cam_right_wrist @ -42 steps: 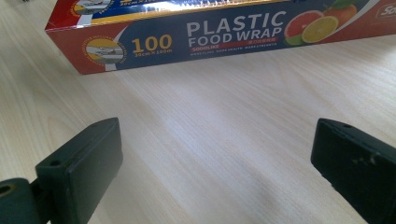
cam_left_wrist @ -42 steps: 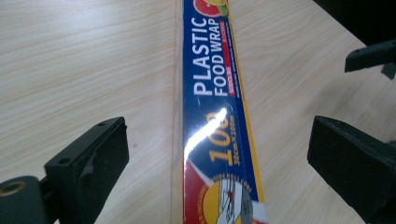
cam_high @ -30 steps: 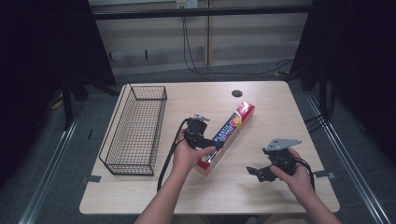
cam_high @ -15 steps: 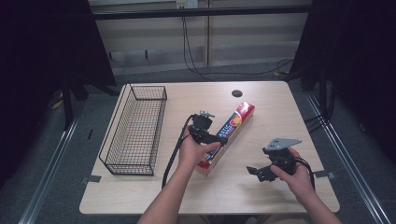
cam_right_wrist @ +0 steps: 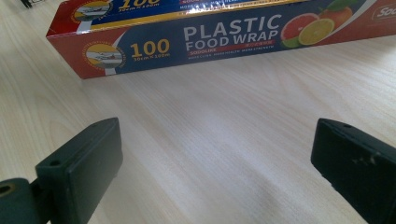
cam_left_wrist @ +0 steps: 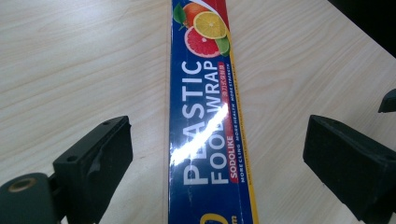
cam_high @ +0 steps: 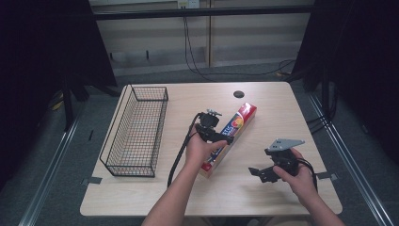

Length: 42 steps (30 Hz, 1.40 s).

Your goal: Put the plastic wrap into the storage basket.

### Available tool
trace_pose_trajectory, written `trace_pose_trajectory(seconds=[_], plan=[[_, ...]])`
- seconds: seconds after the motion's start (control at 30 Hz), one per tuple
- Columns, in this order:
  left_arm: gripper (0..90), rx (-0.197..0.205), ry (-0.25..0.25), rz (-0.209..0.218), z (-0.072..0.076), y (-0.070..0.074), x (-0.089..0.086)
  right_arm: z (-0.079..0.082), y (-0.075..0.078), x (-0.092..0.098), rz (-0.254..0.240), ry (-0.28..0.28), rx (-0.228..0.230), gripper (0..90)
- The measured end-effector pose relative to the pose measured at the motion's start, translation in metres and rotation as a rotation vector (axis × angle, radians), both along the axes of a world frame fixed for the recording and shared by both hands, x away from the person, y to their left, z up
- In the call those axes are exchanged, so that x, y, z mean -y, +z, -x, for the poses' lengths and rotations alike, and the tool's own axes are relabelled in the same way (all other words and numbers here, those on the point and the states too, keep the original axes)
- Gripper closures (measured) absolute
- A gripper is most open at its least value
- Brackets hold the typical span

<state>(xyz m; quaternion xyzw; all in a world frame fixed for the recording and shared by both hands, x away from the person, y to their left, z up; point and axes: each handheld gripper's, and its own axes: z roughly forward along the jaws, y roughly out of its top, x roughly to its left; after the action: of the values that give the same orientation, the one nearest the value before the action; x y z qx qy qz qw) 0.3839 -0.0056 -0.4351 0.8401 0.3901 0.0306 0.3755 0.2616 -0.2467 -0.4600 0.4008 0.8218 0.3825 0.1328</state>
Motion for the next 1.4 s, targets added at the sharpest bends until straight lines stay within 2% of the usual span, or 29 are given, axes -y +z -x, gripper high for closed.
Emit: trace_pose_trajectory(seconds=[0.07,0.1,0.3,0.4,0.57,0.83,1.0,1.07,1.23,1.4], plan=[[8.5,-0.003,0.006,0.007,-0.001,0.000,0.002,0.000,0.000,0.000,0.000,0.001,0.000,1.9],[8.6,-0.008,0.000,-0.007,-0.003,-0.001,0.004,0.000,0.000,0.000,0.000,-0.001,0.002,1.9],[10.0,-0.020,-0.006,-0.023,-0.008,-0.002,0.012,0.000,0.000,-0.001,-0.001,0.003,0.001,1.9],[10.0,-0.026,-0.002,-0.016,-0.009,-0.003,0.016,0.000,0.000,0.000,0.001,0.006,0.003,1.9],[10.2,-0.028,-0.014,-0.045,-0.012,-0.004,0.021,0.000,0.001,-0.001,-0.003,0.005,0.005,1.9],[13.4,-0.036,0.006,-0.082,-0.019,-0.011,0.026,0.000,0.001,0.000,-0.012,0.002,-0.002,1.9],[16.5,-0.058,0.027,-0.061,-0.023,-0.013,0.025,-0.001,0.000,-0.002,-0.007,0.011,-0.002,1.9],[18.1,-0.056,0.020,-0.080,-0.024,-0.013,0.025,-0.001,0.000,-0.002,-0.005,0.008,-0.006,1.9],[20.4,-0.069,0.026,-0.065,-0.027,-0.014,0.029,-0.001,0.001,-0.001,-0.008,0.006,-0.004,1.9],[21.8,-0.076,0.015,-0.082,-0.030,-0.017,0.030,-0.002,0.001,0.000,-0.010,0.011,-0.003,1.9]])
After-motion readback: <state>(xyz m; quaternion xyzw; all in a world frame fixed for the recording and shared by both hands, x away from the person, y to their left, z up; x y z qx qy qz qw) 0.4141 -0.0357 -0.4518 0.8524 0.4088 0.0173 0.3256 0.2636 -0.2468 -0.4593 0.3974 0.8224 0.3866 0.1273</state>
